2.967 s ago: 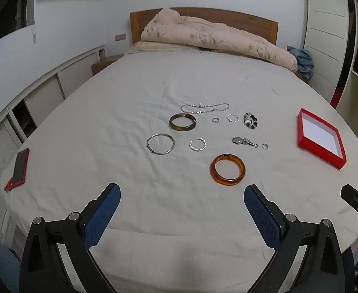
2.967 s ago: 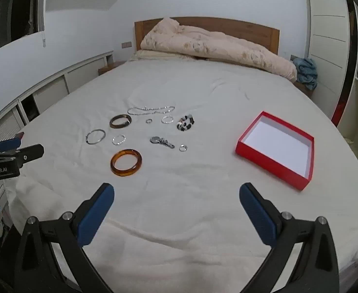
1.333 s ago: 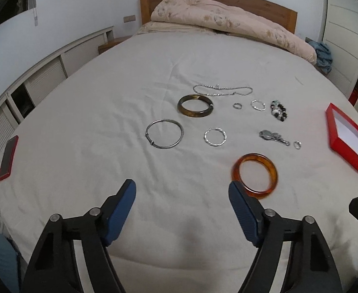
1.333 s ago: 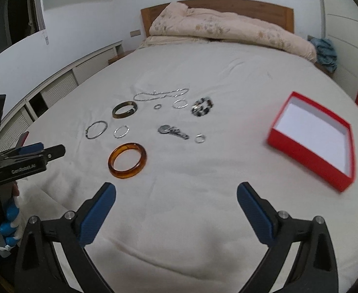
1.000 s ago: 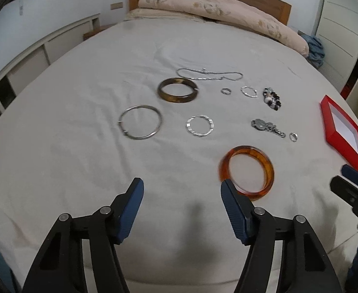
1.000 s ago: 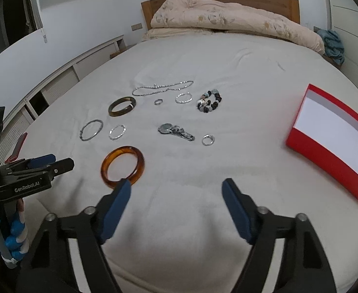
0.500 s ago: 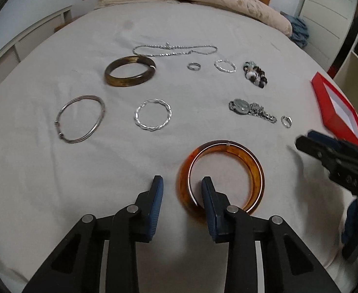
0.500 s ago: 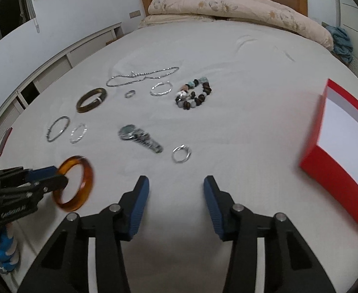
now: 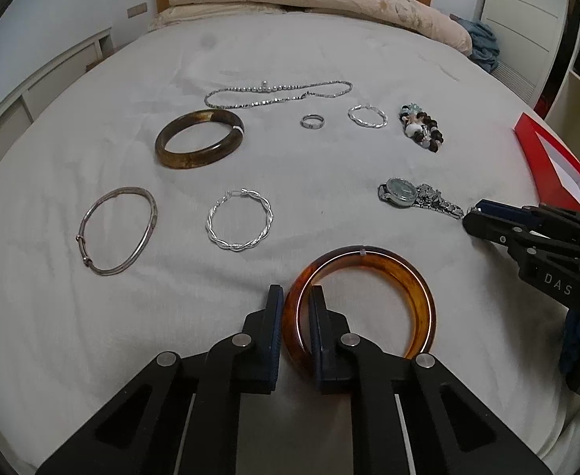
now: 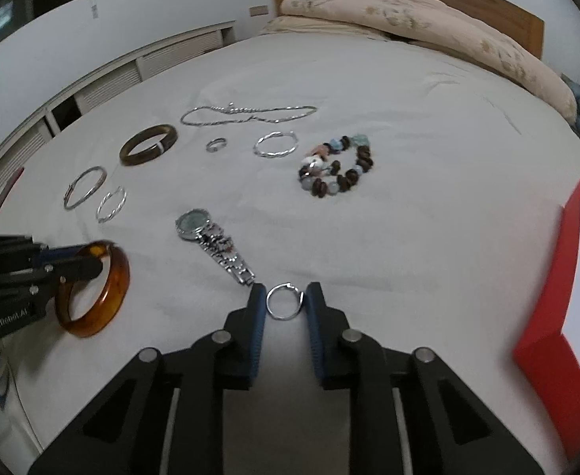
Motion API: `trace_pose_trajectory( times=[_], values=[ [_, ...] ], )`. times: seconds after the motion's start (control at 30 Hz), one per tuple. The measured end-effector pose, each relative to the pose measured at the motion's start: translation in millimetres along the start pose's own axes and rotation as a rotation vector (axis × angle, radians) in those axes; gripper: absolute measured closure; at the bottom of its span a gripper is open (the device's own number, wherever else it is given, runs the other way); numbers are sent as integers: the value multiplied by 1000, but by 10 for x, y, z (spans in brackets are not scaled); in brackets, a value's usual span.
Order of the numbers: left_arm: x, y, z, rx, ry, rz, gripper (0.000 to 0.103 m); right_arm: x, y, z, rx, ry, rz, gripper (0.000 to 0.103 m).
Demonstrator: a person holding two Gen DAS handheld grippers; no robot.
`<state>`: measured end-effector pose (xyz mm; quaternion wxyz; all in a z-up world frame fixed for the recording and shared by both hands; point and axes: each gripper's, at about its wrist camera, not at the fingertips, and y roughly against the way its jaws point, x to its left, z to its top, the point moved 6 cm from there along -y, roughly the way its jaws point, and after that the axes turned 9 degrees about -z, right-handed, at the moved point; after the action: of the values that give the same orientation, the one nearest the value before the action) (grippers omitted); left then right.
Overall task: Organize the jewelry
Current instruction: 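Grasp the amber bangle with the left tool while the right tool grasps a small silver ring, then carry the amber bangle and silver ring into the red box and release both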
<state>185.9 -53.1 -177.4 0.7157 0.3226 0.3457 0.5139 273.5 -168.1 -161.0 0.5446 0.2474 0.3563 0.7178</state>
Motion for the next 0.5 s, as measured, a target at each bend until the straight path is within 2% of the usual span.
trace_pose_trajectory(
  times=[0.2,0.5],
  values=[
    [-7,75,40,-7,17,4,92,25,149,-14,-4,-9,14,84],
    [-174,386,58,-30,14,2,92,-78,790,-143,-41,-86,-5,84]
  ],
)
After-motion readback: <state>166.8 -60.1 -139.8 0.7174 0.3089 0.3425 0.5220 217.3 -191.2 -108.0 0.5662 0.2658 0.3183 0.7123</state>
